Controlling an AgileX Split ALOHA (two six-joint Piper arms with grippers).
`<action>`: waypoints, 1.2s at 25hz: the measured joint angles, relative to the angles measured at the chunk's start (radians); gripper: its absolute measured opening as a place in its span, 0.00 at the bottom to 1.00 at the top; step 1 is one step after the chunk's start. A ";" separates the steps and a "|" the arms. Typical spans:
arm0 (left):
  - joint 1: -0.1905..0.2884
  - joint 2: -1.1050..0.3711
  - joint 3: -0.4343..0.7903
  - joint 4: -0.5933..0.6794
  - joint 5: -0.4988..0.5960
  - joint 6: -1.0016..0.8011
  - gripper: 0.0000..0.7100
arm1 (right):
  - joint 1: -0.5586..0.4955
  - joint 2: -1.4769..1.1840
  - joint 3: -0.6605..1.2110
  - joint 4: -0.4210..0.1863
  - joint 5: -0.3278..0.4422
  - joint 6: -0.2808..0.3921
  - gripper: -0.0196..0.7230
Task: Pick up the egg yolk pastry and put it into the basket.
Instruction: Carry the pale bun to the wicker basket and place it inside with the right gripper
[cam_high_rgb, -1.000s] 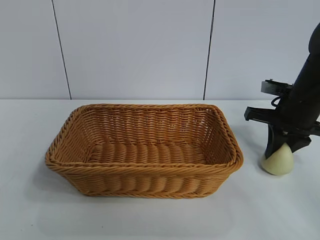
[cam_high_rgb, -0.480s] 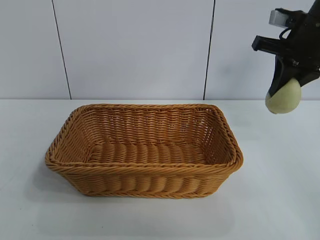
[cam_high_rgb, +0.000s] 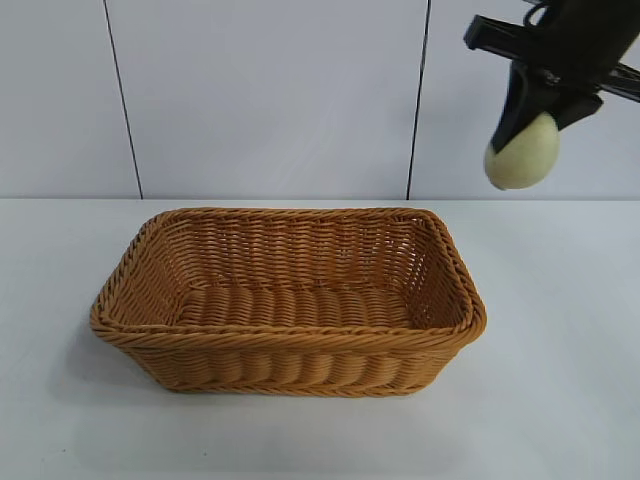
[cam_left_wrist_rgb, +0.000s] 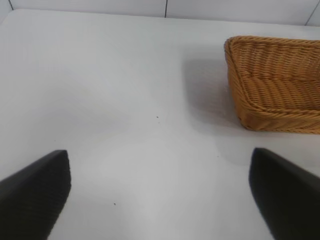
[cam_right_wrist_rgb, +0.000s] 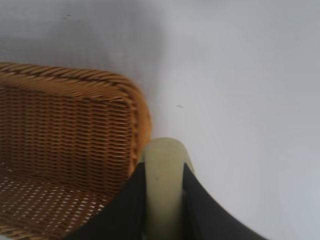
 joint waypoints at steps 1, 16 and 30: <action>0.000 0.000 0.000 0.000 0.000 0.000 0.98 | 0.036 -0.002 -0.001 0.002 -0.012 0.006 0.18; 0.000 0.000 0.000 0.000 0.000 0.000 0.98 | 0.384 0.180 -0.005 -0.001 -0.289 0.058 0.18; 0.000 0.000 0.000 0.001 0.000 0.000 0.98 | 0.387 0.289 -0.005 -0.007 -0.313 0.058 0.81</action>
